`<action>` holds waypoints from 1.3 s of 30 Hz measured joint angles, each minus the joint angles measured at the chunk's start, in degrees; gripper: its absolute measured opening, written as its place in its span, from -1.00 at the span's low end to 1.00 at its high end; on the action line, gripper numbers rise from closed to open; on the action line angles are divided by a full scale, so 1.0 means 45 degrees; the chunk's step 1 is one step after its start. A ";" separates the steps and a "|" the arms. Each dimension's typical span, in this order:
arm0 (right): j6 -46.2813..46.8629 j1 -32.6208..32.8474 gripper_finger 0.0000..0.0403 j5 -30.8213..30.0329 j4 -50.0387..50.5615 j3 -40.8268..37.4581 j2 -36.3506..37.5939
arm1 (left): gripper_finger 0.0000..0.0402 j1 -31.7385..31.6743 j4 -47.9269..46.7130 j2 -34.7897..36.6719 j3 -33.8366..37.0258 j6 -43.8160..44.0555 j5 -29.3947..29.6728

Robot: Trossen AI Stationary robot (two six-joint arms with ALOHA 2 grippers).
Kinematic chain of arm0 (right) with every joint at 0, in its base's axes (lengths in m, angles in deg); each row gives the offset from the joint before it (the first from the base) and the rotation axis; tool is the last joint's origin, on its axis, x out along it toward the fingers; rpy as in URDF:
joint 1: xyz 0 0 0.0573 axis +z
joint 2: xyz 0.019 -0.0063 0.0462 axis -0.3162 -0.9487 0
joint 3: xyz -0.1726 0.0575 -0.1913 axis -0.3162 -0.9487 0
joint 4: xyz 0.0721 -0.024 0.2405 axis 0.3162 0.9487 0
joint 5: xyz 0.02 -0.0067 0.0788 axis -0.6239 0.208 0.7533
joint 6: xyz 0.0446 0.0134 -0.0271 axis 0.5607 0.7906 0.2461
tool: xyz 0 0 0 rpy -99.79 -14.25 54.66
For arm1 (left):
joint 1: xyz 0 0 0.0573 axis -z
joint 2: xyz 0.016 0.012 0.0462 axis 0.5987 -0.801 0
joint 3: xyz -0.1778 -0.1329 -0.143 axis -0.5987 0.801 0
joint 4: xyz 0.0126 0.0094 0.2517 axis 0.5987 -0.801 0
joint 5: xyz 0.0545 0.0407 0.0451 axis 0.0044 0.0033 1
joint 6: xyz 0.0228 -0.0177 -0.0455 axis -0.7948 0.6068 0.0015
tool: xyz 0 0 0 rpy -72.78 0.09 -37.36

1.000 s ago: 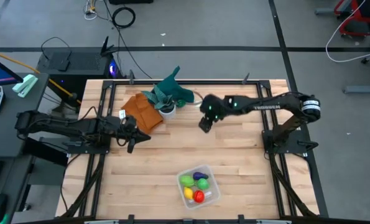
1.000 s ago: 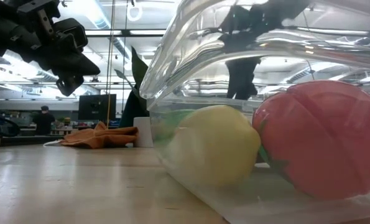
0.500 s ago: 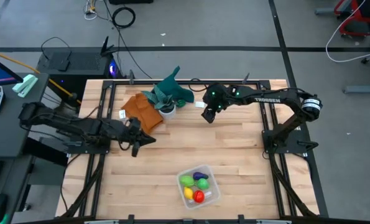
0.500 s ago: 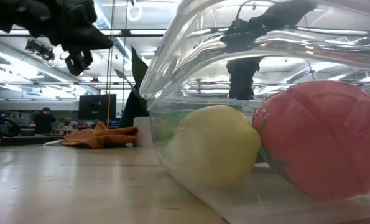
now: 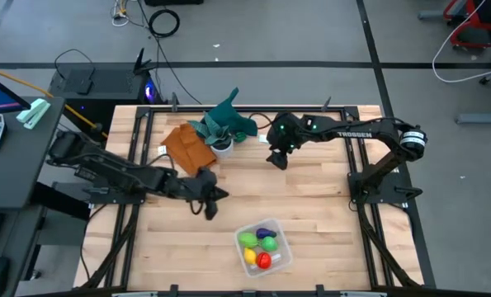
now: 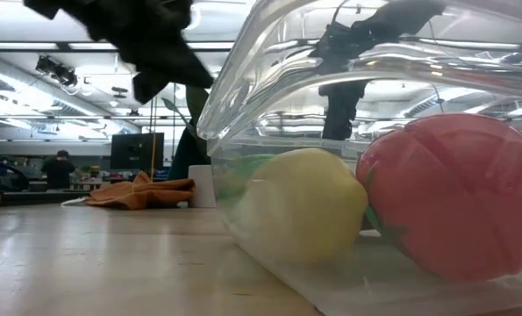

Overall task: Pick and placing Produce into tupperware
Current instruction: Put the bell pepper into the transparent bin

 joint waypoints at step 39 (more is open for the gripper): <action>-0.6975 0.0709 0.35 -0.2192 -0.3498 0.0905 -0.3012 | -0.89 -0.0225 -1.0381 -0.6254 -0.8012 0.2852 0.3596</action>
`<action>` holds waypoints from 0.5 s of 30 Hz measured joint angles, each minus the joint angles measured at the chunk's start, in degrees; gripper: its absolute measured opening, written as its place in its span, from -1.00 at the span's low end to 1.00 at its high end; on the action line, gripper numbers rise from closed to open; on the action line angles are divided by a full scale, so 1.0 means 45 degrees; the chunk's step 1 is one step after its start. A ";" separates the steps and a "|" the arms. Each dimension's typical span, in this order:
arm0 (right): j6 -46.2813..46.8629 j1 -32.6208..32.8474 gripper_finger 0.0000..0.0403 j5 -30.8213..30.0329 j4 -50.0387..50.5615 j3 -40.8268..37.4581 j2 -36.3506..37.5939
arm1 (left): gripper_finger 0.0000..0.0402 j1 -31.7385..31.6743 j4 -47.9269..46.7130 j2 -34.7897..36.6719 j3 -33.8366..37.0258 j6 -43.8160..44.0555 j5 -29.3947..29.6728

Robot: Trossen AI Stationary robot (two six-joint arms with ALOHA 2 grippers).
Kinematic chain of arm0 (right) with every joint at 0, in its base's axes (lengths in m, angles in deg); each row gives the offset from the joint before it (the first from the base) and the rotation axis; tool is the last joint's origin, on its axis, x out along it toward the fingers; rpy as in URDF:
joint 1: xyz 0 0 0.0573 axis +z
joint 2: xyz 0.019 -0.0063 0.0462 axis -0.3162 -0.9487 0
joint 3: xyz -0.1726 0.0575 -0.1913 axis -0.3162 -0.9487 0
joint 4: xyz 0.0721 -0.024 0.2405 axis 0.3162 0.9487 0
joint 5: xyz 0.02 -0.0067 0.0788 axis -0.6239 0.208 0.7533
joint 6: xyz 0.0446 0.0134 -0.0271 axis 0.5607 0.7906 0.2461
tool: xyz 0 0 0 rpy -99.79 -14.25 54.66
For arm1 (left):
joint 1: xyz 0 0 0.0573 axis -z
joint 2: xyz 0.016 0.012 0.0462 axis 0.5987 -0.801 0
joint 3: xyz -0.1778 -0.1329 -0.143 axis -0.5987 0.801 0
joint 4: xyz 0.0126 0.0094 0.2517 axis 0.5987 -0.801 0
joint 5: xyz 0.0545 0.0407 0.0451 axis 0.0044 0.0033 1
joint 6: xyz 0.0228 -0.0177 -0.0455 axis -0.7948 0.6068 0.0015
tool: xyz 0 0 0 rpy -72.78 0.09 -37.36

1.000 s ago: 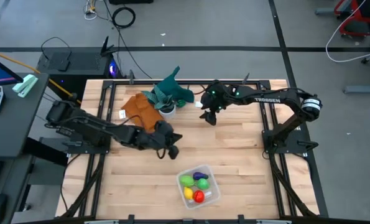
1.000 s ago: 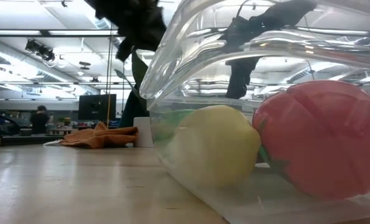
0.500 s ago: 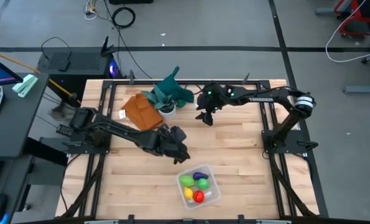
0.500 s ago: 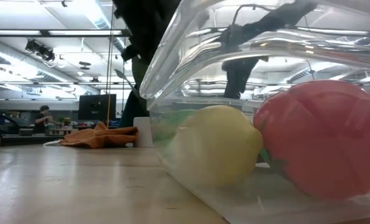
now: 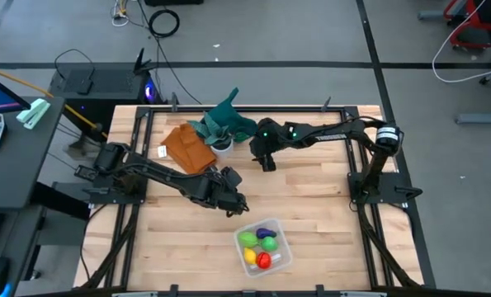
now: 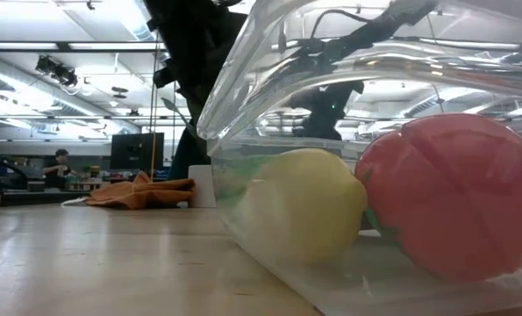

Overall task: Pick and placing Produce into tupperware
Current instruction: Put the bell pepper into the transparent bin

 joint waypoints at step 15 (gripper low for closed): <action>0.0139 -0.0377 0.34 -0.1550 -0.2708 -0.0023 -0.1092 | -0.88 0.0588 -0.1183 0.0010 0.0010 0.1693 0.0037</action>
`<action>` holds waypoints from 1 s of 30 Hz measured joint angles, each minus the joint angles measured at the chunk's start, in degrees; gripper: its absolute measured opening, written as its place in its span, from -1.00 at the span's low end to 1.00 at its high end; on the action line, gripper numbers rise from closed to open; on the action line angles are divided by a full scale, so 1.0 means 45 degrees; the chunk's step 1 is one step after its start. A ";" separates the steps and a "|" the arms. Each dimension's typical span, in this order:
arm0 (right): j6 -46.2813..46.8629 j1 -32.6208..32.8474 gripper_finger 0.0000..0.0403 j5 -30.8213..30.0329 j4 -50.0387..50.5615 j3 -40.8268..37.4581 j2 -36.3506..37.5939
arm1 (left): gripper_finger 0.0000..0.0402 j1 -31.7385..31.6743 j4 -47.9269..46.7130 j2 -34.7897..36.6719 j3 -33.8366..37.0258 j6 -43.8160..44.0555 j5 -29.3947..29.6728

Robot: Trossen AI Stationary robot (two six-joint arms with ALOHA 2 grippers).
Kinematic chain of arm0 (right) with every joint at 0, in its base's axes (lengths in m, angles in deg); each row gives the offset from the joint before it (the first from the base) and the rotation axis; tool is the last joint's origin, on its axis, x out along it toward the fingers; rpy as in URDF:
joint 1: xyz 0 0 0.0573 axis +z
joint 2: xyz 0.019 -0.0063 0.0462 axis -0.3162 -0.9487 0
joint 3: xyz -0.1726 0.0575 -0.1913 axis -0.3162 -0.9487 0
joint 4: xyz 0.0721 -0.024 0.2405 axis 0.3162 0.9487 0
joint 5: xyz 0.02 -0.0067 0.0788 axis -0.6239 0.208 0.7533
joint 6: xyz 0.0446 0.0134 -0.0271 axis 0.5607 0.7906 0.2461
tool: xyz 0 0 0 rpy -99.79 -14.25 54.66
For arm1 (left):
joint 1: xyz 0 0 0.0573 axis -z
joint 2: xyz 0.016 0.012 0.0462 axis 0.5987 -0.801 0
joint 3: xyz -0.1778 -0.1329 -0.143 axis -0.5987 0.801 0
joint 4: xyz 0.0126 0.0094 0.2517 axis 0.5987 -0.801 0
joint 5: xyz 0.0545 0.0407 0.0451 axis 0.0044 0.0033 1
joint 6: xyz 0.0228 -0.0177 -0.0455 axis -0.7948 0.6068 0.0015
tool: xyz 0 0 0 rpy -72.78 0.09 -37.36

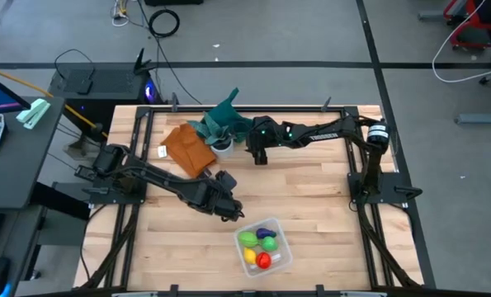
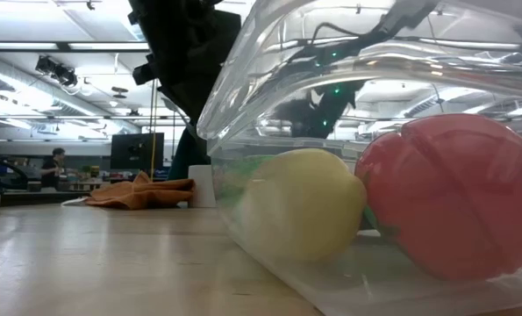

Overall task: Pick and placing Produce into tupperware
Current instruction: Put the bell pepper into the transparent bin

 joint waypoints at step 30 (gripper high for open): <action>0.0068 -0.0497 0.41 -0.0262 -0.1046 0.0011 -0.0937 | -0.91 0.0132 0.0169 0.0005 0.0000 0.0597 -0.0006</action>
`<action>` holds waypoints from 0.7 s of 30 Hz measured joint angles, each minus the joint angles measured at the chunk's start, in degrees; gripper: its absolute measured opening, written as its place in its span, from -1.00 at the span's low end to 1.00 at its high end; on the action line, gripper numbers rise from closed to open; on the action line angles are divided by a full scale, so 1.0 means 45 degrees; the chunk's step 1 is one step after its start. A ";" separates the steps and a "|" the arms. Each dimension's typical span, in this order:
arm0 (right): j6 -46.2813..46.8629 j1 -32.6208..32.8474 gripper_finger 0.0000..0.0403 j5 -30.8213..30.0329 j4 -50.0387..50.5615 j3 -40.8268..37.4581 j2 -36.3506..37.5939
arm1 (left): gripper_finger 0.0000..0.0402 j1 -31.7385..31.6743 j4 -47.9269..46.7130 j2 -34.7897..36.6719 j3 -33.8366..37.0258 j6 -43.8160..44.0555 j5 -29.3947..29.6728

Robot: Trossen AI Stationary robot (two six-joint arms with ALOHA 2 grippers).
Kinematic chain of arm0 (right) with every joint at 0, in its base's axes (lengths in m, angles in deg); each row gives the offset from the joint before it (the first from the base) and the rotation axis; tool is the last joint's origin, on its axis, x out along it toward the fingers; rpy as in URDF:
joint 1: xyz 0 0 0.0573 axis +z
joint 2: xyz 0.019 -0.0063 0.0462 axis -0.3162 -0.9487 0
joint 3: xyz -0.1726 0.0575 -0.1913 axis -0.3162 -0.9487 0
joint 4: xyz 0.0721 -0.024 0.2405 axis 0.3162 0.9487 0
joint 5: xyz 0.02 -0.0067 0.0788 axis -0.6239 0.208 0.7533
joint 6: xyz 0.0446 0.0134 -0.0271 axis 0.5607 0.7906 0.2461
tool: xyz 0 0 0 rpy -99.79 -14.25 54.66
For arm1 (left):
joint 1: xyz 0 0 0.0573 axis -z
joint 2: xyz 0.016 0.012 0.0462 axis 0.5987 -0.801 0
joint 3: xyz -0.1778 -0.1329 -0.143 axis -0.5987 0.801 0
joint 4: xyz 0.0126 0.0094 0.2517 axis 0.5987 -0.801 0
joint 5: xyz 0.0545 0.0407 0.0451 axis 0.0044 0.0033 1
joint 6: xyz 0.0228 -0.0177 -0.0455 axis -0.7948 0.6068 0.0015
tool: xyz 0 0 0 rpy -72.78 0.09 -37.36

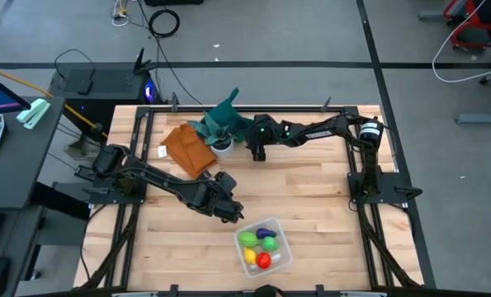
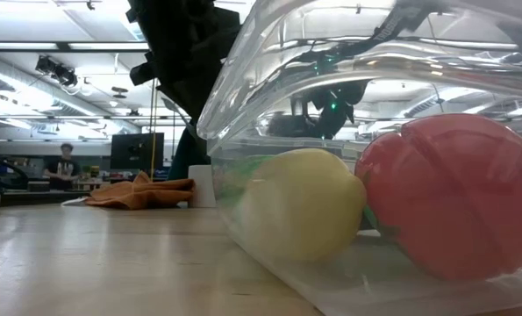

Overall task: Pick and placing Produce into tupperware
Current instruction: Put the bell pepper into the transparent bin

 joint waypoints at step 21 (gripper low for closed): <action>0.0078 -0.0311 0.40 0.0960 0.2414 0.3113 -0.1736 | -0.86 -0.0005 0.0060 0.0005 0.0000 0.0075 -0.0050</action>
